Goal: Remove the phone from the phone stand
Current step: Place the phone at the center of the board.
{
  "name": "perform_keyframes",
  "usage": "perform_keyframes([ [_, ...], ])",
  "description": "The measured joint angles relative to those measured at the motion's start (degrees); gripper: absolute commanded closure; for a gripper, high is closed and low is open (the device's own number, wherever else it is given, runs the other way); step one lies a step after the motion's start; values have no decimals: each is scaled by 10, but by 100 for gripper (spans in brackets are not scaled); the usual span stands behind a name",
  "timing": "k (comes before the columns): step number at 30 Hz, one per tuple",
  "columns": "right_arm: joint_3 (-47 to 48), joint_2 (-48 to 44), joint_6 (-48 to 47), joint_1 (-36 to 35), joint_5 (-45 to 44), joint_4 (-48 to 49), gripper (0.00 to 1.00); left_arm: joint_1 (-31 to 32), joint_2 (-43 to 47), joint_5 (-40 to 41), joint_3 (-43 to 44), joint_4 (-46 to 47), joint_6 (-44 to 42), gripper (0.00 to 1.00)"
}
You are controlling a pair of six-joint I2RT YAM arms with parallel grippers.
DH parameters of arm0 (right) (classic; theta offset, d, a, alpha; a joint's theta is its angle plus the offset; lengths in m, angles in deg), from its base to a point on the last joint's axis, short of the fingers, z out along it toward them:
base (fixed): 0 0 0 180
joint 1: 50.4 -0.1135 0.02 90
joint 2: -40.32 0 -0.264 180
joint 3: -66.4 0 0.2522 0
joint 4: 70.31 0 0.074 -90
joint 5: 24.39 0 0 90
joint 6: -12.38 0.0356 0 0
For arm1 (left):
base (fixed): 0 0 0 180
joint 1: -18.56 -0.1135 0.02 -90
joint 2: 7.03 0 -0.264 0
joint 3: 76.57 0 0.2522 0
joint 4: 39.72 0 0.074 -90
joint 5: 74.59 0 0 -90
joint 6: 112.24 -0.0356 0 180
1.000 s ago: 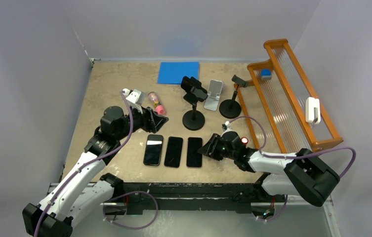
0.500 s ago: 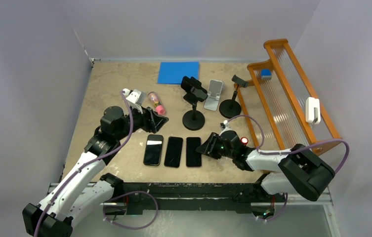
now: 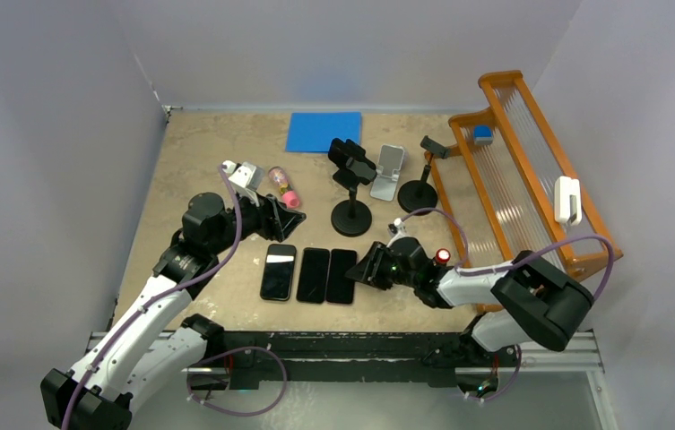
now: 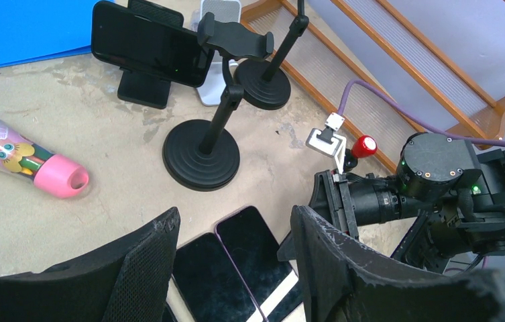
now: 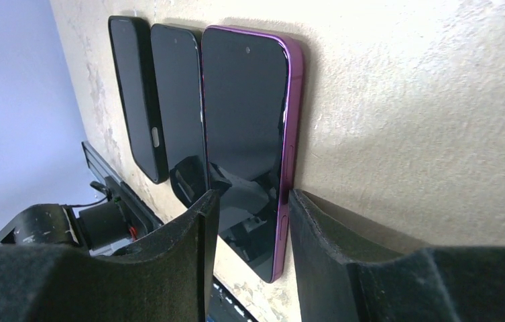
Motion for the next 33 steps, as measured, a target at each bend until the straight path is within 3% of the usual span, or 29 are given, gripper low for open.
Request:
perform_keyframes([
  [16,34,38,7,-23,-2,3,54,0,0,0,0,0,0,40],
  [20,43,-5,-11,-24,-25,-72,53,0,0,0,0,0,0,40],
  [25,89,-123,-62,-25,-110,-212,52,0,0,0,0,0,0,40],
  [29,160,-211,-133,-25,-195,-279,45,0,0,0,0,0,0,40],
  [33,218,-249,-200,-25,-273,-304,27,0,0,0,0,0,0,40],
])
